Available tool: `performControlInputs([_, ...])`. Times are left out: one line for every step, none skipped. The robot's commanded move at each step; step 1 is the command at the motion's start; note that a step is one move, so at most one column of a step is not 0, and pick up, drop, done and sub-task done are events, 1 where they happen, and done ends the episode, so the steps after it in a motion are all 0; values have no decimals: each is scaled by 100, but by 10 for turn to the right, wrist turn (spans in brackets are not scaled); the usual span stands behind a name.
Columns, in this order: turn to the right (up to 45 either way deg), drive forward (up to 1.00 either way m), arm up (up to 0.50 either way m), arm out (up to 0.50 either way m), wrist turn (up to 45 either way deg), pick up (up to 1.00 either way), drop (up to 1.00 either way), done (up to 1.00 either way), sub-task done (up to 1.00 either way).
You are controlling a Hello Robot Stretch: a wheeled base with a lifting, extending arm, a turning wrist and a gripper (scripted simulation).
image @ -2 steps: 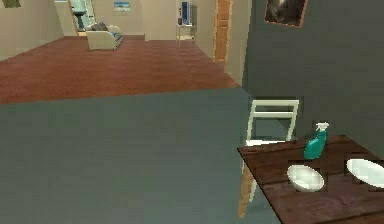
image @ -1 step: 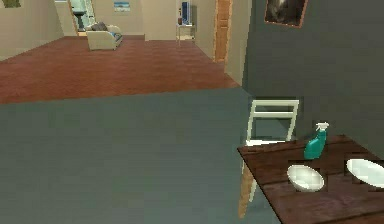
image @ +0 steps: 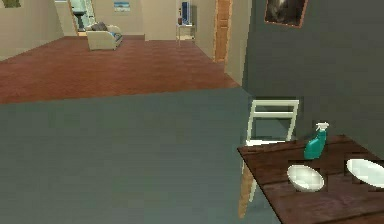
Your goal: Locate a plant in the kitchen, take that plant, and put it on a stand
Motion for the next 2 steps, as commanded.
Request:
performControlInputs([0, 0, 0, 0, -30, 0, 0, 0, 0])
performControlInputs([0, 0, 0, -32, 0, 0, 0, 0, 0])
